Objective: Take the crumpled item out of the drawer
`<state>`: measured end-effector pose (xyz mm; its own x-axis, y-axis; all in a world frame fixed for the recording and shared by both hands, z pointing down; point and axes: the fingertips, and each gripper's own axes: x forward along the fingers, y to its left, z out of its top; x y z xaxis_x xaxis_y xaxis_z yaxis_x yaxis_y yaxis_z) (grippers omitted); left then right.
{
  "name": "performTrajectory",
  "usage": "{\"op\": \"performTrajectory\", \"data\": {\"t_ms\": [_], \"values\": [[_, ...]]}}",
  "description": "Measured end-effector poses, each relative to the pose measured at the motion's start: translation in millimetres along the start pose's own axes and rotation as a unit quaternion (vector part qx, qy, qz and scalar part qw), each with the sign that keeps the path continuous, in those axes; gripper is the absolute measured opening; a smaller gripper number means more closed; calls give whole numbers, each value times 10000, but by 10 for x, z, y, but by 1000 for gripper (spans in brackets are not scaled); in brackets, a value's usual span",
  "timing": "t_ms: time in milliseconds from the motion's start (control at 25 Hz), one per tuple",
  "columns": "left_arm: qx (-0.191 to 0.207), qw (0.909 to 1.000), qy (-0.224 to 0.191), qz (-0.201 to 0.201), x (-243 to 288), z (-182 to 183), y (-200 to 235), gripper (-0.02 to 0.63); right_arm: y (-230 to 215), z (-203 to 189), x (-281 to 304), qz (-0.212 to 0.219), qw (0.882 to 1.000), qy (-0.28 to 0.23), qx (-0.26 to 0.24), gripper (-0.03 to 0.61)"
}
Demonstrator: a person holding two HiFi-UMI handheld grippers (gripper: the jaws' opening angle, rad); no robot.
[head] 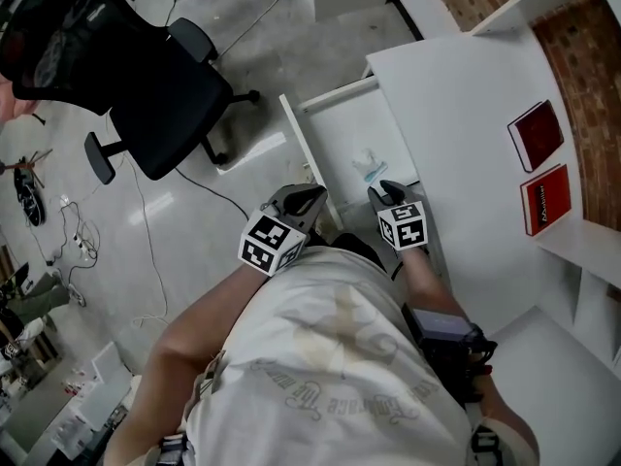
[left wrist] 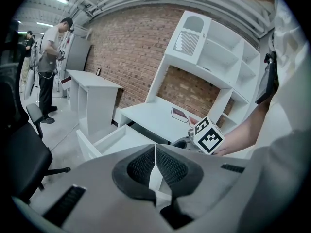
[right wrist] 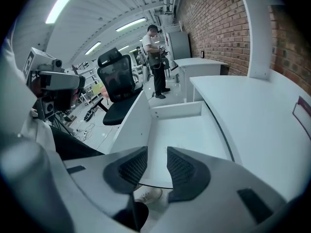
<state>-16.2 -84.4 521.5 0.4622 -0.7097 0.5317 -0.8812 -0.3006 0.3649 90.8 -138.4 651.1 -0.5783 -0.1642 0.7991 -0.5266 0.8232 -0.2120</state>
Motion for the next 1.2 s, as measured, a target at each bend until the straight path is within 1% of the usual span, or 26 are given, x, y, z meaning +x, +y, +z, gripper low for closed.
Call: {"op": "performTrajectory", "data": {"t_ms": [280,720,880,1040,1200], "values": [[-169,9997,-33,156,-43,9,150,28,-39,28,213,100,9990,365,-249,147],[-427,9986,-59,316,-26,-55,324,28,-153,32,556,227,9958,785,-407,181],[-588,9975,-35,392,-27,-134,361,28,-172,-22,639,282,9934,1003,-478,193],[-582,9975,-63,407,-25,-157,430,28,-206,-54,770,282,9911,1185,-534,202],[-735,9962,-103,466,-33,-175,479,28,-259,-105,838,267,9883,1385,-588,202]]}}
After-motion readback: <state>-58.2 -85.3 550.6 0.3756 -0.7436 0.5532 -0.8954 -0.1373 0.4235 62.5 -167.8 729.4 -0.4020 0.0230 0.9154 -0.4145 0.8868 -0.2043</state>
